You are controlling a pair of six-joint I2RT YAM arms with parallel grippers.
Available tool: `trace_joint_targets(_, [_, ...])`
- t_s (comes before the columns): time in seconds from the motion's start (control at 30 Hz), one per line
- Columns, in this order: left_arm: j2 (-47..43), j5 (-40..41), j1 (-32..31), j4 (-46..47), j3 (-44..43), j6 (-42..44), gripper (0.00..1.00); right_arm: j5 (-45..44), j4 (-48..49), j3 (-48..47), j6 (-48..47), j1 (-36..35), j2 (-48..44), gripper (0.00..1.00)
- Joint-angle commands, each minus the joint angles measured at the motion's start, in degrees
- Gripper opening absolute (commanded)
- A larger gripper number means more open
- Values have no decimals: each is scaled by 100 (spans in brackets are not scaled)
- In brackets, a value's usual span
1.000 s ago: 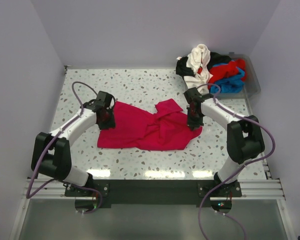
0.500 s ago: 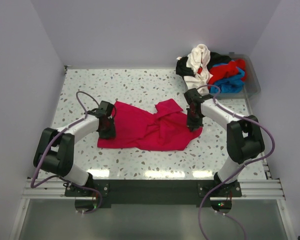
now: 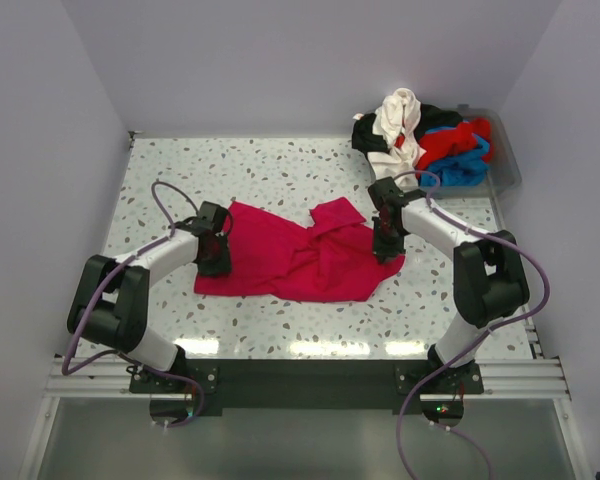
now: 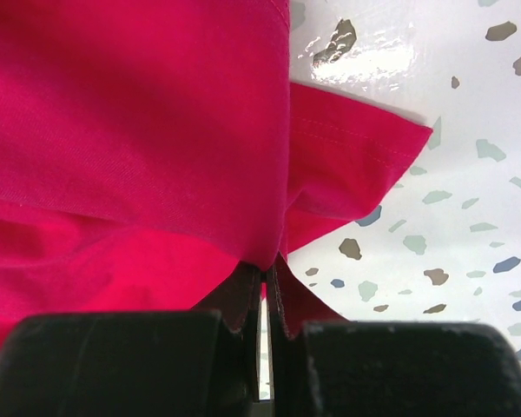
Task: Fold and stack the t-shirts
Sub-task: Flatten the tshirt out
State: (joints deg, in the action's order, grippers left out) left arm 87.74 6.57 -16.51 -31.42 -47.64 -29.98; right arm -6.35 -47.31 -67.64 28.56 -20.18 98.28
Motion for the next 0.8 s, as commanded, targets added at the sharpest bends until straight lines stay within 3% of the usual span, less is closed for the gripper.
trace_joint_targets(0.0, [-20,257,52,206,-96,-70,43,99,90,40,89,23,-19,0])
trace_joint_targets(0.57, [50,231,52,399,-229,106,40,195,82,-65,115,23,68,0])
trace_joint_targets(0.67, [111,187,52,417,-237,124,34,178,47,-127,89,15,112,0])
trace_joint_targets(0.77, [94,196,52,374,-316,132,20,152,11,-197,71,23,147,0])
